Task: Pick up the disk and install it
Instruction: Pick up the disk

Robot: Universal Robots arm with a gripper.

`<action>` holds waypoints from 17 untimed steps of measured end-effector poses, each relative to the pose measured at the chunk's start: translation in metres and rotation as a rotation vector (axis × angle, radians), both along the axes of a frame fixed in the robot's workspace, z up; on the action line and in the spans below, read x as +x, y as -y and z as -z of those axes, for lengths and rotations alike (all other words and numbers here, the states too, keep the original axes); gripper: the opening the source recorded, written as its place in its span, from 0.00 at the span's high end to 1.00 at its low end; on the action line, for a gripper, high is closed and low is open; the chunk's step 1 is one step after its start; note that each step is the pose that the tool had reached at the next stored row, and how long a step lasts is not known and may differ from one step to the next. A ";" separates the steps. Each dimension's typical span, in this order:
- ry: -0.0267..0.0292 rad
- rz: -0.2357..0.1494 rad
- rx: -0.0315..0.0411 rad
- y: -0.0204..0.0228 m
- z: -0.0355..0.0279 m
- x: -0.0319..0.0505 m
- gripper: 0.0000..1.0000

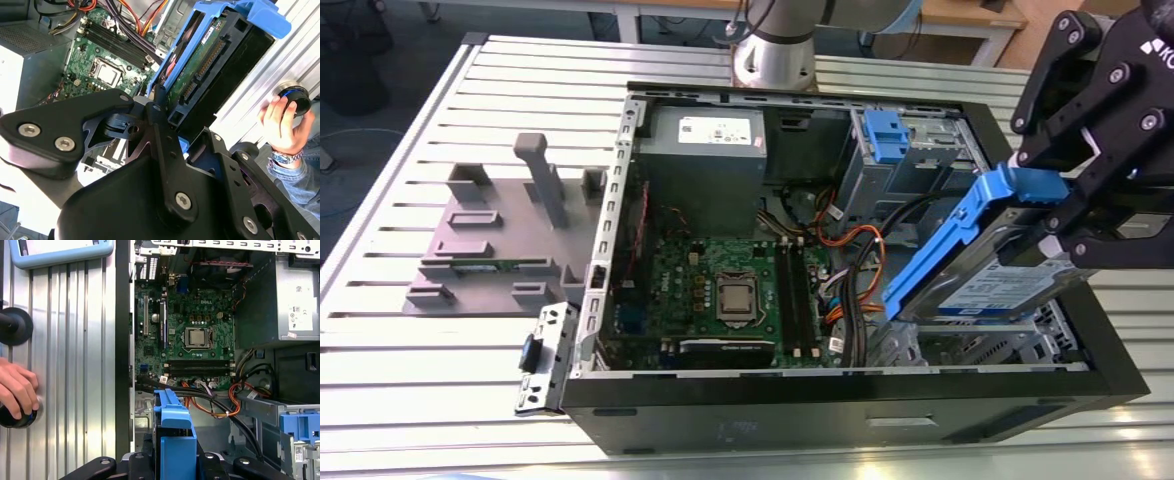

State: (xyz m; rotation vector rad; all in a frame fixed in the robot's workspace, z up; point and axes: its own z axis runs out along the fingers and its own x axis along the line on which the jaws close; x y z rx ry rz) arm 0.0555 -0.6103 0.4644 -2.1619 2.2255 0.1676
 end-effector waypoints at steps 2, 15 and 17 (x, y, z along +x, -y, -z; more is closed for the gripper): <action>0.0000 0.000 0.0001 0.0000 0.0000 0.0004 0.63; 0.0000 0.000 0.0001 0.0000 0.0002 0.0043 0.63; 0.0000 0.000 0.0001 0.0000 0.0002 0.0049 0.63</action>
